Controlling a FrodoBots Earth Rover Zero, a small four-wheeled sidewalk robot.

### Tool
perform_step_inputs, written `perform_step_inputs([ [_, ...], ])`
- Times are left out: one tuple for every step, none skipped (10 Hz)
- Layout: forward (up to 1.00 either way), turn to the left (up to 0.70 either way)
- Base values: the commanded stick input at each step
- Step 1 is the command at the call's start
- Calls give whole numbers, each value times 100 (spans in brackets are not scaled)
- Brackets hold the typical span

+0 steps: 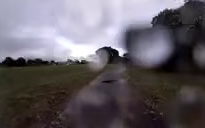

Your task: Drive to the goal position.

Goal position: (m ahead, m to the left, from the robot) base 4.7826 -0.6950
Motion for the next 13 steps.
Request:
perform_step_inputs([
  [70, 0],
  [70, 0],
  [70, 0],
  [70, 0],
  [70, 0],
  [70, 0],
  [70, 0],
  [70, 0],
  [70, 0],
  [70, 0],
  [70, 0],
  [70, 0],
  [70, 0],
])
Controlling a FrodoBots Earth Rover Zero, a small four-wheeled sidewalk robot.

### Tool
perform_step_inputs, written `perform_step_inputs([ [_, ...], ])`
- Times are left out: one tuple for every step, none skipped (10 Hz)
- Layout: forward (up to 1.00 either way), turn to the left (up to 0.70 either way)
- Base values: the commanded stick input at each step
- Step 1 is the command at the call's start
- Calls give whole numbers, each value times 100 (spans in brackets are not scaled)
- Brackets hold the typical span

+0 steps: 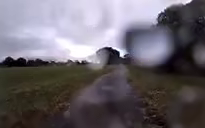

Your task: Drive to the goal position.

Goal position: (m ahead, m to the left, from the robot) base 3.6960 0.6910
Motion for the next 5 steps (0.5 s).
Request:
perform_step_inputs([
  [70, 0],
  [70, 0],
  [70, -14],
  [70, -14],
  [70, -14],
])
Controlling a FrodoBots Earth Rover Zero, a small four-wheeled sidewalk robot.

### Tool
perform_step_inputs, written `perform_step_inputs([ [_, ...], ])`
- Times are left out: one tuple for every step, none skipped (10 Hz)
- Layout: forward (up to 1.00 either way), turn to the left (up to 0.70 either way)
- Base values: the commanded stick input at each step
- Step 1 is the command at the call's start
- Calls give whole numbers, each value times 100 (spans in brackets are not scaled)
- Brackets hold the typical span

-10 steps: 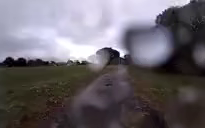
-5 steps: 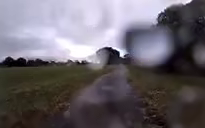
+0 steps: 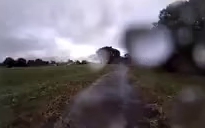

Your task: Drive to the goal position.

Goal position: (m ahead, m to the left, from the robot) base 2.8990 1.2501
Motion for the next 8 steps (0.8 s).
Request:
perform_step_inputs([
  [70, -14],
  [70, -14],
  [70, -14],
  [70, -14],
  [70, 0],
  [70, 0],
  [70, 0],
  [70, 0],
])
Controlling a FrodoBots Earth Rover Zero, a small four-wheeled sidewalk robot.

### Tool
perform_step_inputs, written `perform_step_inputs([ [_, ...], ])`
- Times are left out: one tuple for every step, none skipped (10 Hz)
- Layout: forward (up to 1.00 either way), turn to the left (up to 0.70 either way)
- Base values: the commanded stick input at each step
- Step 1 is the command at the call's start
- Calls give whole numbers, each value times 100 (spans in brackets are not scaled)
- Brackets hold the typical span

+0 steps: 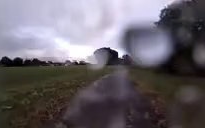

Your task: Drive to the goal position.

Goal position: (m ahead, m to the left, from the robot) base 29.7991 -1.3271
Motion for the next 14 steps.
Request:
perform_step_inputs([
  [70, 0],
  [70, 0],
  [70, 0],
  [70, 0],
  [70, 0],
  [70, 0],
  [70, 0],
  [70, -5],
  [70, -11],
  [70, -14],
  [70, -14],
  [70, -14],
  [70, -14],
  [70, -14],
])
